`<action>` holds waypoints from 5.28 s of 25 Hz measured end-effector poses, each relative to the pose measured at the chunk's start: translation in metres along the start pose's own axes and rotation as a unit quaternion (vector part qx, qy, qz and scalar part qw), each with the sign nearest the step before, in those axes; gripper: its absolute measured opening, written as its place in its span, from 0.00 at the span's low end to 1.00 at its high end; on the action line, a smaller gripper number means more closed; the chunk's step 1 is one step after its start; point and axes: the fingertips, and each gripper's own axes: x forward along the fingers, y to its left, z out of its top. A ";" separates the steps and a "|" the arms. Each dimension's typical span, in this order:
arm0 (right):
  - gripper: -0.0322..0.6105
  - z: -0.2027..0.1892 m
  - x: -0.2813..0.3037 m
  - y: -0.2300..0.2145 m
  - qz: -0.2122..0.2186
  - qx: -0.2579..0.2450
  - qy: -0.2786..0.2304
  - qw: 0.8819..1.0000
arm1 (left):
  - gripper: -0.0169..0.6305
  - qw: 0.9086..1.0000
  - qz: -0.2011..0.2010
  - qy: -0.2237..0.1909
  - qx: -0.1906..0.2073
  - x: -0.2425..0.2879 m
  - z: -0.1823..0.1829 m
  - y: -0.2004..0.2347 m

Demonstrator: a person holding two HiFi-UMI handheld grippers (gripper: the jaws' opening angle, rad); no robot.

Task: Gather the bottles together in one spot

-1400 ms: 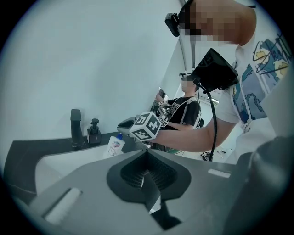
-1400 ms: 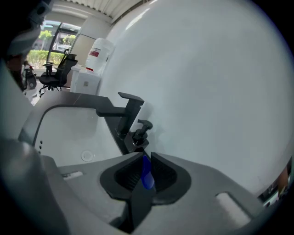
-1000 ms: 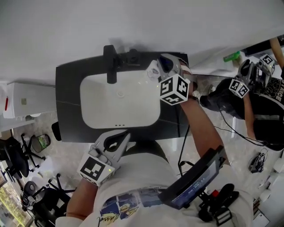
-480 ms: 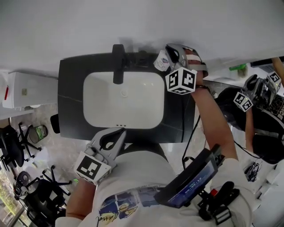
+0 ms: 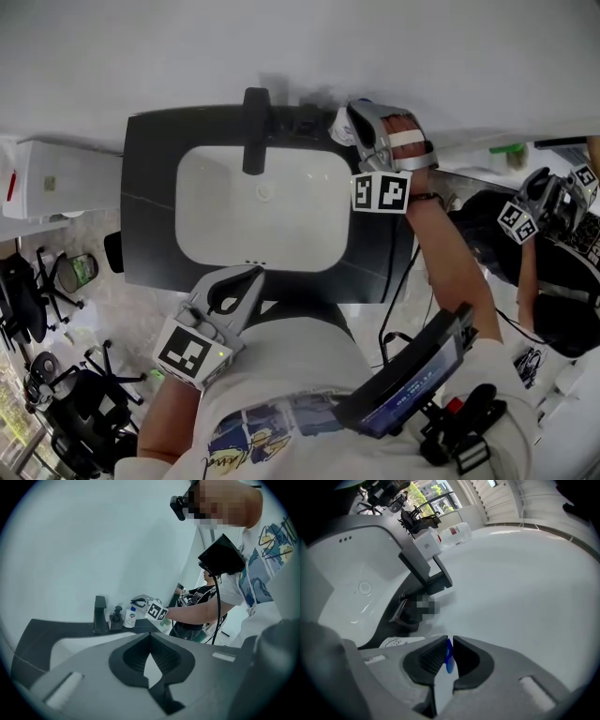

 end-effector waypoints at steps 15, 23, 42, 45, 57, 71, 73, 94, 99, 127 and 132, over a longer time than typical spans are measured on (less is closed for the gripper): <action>0.26 0.020 -0.016 0.015 0.026 0.099 -0.032 0.994 | 0.03 0.999 -0.003 0.036 0.014 -0.005 -0.004 -0.008; 0.27 0.030 -0.030 0.008 0.019 0.121 -0.039 0.992 | 0.03 1.000 -0.003 0.012 0.022 -0.014 -0.002 -0.014; 0.21 0.076 -0.089 0.014 0.013 0.191 -0.014 0.981 | 0.03 0.998 -0.030 -0.013 0.055 -0.055 -0.011 -0.017; 0.16 0.085 -0.107 0.024 0.016 0.211 0.004 0.977 | 0.03 0.997 -0.033 -0.019 0.060 -0.072 -0.012 -0.012; 0.06 0.150 -0.171 0.073 0.055 0.375 0.048 0.924 | 0.03 0.995 -0.052 -0.022 0.079 -0.119 -0.030 0.011; 0.06 0.230 -0.239 0.102 0.069 0.484 0.072 0.870 | 0.03 0.991 -0.087 -0.010 0.106 -0.177 -0.067 0.027; 0.05 0.243 -0.248 0.102 0.068 0.498 0.075 0.861 | 0.03 0.990 -0.090 -0.008 0.106 -0.186 -0.072 0.030; 0.05 0.284 -0.364 0.101 0.077 0.519 0.020 0.851 | 0.03 0.986 -0.085 -0.004 0.142 -0.200 -0.116 -0.053; 0.05 0.281 -0.402 0.109 0.082 0.521 -0.005 0.849 | 0.03 0.988 -0.077 -0.015 0.130 -0.201 -0.130 -0.094; 0.05 0.264 -0.482 0.120 0.097 0.511 -0.067 0.851 | 0.03 0.991 -0.046 -0.007 0.122 -0.200 -0.173 -0.184; 0.05 0.258 -0.473 0.116 0.095 0.515 -0.062 0.850 | 0.03 0.990 -0.054 -0.002 0.127 -0.190 -0.164 -0.179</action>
